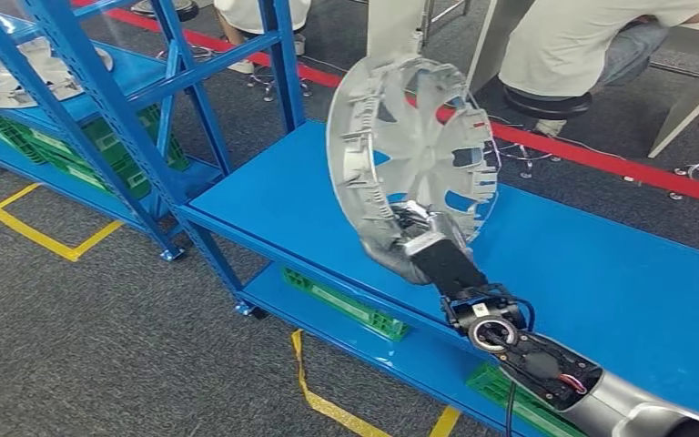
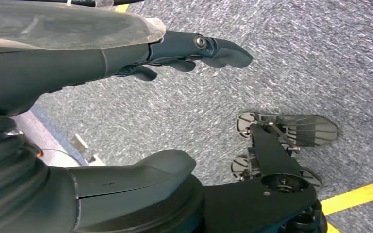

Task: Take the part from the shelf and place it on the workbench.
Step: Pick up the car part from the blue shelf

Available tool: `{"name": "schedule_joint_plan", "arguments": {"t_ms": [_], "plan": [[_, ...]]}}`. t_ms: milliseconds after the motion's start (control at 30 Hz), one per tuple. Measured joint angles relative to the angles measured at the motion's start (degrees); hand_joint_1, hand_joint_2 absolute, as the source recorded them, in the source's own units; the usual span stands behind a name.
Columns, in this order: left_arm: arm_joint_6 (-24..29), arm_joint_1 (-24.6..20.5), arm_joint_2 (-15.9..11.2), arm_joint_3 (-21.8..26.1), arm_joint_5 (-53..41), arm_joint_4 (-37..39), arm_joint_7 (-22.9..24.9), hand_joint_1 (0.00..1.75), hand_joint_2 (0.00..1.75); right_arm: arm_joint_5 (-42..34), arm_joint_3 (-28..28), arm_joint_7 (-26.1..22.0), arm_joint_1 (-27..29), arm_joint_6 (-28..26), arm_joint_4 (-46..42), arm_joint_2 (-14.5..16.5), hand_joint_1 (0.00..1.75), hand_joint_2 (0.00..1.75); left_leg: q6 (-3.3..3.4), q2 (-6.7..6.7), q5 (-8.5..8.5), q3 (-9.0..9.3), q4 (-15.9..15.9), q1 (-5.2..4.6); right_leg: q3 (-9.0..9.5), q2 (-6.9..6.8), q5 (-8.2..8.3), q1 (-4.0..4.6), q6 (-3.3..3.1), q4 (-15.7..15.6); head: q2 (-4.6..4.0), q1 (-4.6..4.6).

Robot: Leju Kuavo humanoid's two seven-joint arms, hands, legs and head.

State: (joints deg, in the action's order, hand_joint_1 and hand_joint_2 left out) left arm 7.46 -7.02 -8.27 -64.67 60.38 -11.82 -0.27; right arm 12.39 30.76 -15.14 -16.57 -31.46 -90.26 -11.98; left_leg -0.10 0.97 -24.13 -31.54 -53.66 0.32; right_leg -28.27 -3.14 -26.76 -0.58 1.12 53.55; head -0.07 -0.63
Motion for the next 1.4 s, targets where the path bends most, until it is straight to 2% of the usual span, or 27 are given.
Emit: {"name": "schedule_joint_plan", "arguments": {"t_ms": [100,200,333,533,733,967,1067,1300,1400], "plan": [[0.1,0.1,0.0,0.0,0.0,0.0,0.0,0.0,1.75,-4.1,-0.8,-4.2,1.3,-2.4,-2.8,0.1,1.73,1.75,0.0,0.0,0.0,0.0,0.0,0.0,0.0,0.0,-0.01,0.0,-0.01,0.0,0.0,0.01],[0.2,0.1,0.0,0.0,0.0,0.0,0.0,0.0,1.75,-5.5,-1.5,-5.4,2.3,-3.1,-4.9,0.2,1.73,1.75,0.0,0.0,0.0,0.01,0.0,0.0,0.01,0.0,-0.01,0.0,-0.01,0.0,0.0,0.01],[0.2,0.1,0.1,0.0,0.0,0.0,0.0,0.0,1.75,-7.6,-1.9,-6.5,3.2,-3.3,-6.8,0.2,1.73,1.75,0.0,0.0,0.0,0.0,0.0,0.0,0.01,0.0,-0.01,0.0,-0.01,0.0,0.0,-0.01],[0.2,0.1,0.1,0.0,0.0,0.0,0.0,0.0,1.75,-15.1,-1.9,-11.2,4.2,-1.5,-8.5,0.5,1.73,1.75,0.0,0.0,0.0,0.0,0.0,0.0,0.01,0.0,-0.01,0.0,-0.01,0.0,0.0,-0.01],[0.4,0.1,0.1,0.0,0.1,0.0,0.1,0.0,1.75,-28.3,-2.2,-17.6,4.7,7.1,-8.8,1.4,1.73,1.75,0.0,0.0,0.0,-0.01,0.0,0.0,0.01,0.0,-0.02,0.0,-0.02,0.0,0.0,0.01],[0.5,0.1,0.1,0.0,0.2,0.0,0.1,0.0,1.75,-39.3,-2.3,-21.0,4.8,21.1,-8.2,2.6,1.73,1.75,0.0,-0.01,0.0,-0.02,0.0,0.0,0.01,-0.01,-0.04,0.01,-0.03,0.0,0.0,0.02],[0.4,0.1,0.2,0.0,0.2,0.0,0.1,0.0,1.75,-41.8,-2.3,-21.7,4.8,25.4,-7.7,2.9,1.73,1.75,-0.01,-0.01,0.0,-0.03,0.0,0.0,0.01,-0.01,-0.05,0.01,-0.04,0.0,0.0,0.01],[0.4,0.3,0.2,0.0,0.3,0.0,0.1,0.0,1.75,-42.8,-2.5,-22.4,4.8,29.5,-7.0,3.4,1.73,1.75,-0.03,-0.02,-0.02,-0.03,0.0,0.0,0.01,-0.01,-0.06,0.01,-0.06,0.0,0.0,0.0],[0.4,0.3,0.2,0.0,0.4,0.0,0.1,0.0,1.75,-44.1,-2.6,-22.8,4.8,33.1,-6.9,3.6,1.73,1.75,-0.04,-0.02,-0.02,-0.03,0.0,0.0,0.01,-0.01,-0.06,0.01,-0.06,0.0,0.0,-0.01]]}}
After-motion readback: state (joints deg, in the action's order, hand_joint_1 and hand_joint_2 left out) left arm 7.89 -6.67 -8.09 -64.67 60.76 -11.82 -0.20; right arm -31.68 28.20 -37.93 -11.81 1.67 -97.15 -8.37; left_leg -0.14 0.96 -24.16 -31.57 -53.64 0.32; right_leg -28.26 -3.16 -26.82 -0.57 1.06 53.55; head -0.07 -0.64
